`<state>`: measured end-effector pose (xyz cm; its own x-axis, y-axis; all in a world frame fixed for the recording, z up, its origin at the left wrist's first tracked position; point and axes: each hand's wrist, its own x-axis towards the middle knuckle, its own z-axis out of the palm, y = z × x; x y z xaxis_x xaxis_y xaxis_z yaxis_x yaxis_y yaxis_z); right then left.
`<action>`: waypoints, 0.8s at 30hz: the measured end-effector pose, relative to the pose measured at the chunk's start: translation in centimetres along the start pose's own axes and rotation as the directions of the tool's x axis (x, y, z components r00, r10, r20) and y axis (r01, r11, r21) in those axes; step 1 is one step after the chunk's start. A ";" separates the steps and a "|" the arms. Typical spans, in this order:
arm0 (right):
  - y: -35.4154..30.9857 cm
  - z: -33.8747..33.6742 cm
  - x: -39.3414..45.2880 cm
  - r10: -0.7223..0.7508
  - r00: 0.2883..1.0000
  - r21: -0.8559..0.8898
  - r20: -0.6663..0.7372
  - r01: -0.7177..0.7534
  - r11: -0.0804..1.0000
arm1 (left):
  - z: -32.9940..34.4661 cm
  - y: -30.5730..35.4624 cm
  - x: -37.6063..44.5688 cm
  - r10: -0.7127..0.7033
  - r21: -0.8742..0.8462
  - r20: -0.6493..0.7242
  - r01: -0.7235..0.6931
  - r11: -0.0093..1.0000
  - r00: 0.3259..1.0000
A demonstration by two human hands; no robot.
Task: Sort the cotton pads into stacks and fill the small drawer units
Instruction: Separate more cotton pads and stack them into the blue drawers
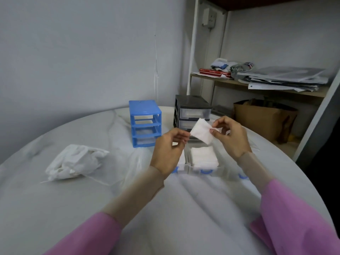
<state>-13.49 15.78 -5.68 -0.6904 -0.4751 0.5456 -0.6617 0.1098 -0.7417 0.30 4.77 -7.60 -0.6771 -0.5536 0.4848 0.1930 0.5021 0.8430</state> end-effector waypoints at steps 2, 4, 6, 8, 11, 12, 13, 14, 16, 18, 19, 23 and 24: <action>1.2 0.1 1.1 0.052 0.999 -0.045 0.015 -0.051 0.998 | 0.7 -0.6 0.3 0.021 0.048 0.015 -0.021 0.999 1.000; 1.9 0.3 1.8 0.076 0.995 -0.091 0.069 -0.069 0.993 | 1.2 -1.4 0.4 0.054 0.125 0.077 -0.063 0.990 0.996; 2.2 0.5 2.0 0.064 0.982 -0.147 0.177 -0.038 0.988 | 1.3 -2.1 0.4 0.096 0.263 0.129 -0.128 0.956 0.987; 2.5 0.6 1.8 0.055 0.958 -0.202 0.282 0.003 0.979 | 1.3 -2.5 0.4 0.150 0.407 0.122 -0.187 0.894 0.981; 3.2 1.0 1.5 0.085 0.926 -0.287 0.368 0.026 0.957 | 1.4 -2.5 0.5 0.167 0.515 0.114 -0.202 0.833 0.979; 3.4 1.1 1.4 0.095 0.918 -0.308 0.385 0.031 0.951 | 1.4 -2.5 0.4 0.153 0.535 0.132 -0.201 0.821 0.979; 3.5 1.3 1.3 0.097 0.915 -0.321 0.392 0.038 0.946 | 1.5 -2.5 0.4 0.129 0.558 0.161 -0.198 0.806 0.978; 3.5 1.3 1.2 0.089 0.920 -0.321 0.381 0.042 0.946 | 1.5 -2.5 0.3 0.097 0.582 0.193 -0.194 0.790 0.976; 3.1 1.1 1.1 0.044 0.944 -0.285 0.326 0.054 0.957 | 1.7 -2.5 0.0 0.054 0.610 0.234 -0.190 0.769 0.971; 2.6 0.6 1.1 0.004 0.956 -0.239 0.295 0.070 0.968 | 1.8 -2.4 -0.1 0.037 0.630 0.254 -0.194 0.752 0.967; 2.4 0.3 1.1 -0.006 0.952 -0.228 0.306 0.079 0.970 | 1.8 -2.4 -0.2 0.022 0.647 0.262 -0.193 0.738 0.965; 1.5 0.0 0.5 0.037 0.879 -0.381 0.475 0.167 0.909 | 2.0 -2.1 -0.3 -0.023 0.702 0.288 -0.194 0.685 0.957; 1.4 0.2 0.2 0.054 0.863 -0.448 0.503 0.207 0.870 | 2.0 -2.1 -0.5 -0.032 0.713 0.297 -0.199 0.673 0.954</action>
<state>-14.51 15.64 -6.65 -0.4841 -0.8431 0.2341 -0.8493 0.3884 -0.3576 -1.24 5.34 -10.03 -0.8632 -0.3472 0.3665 -0.2414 0.9215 0.3043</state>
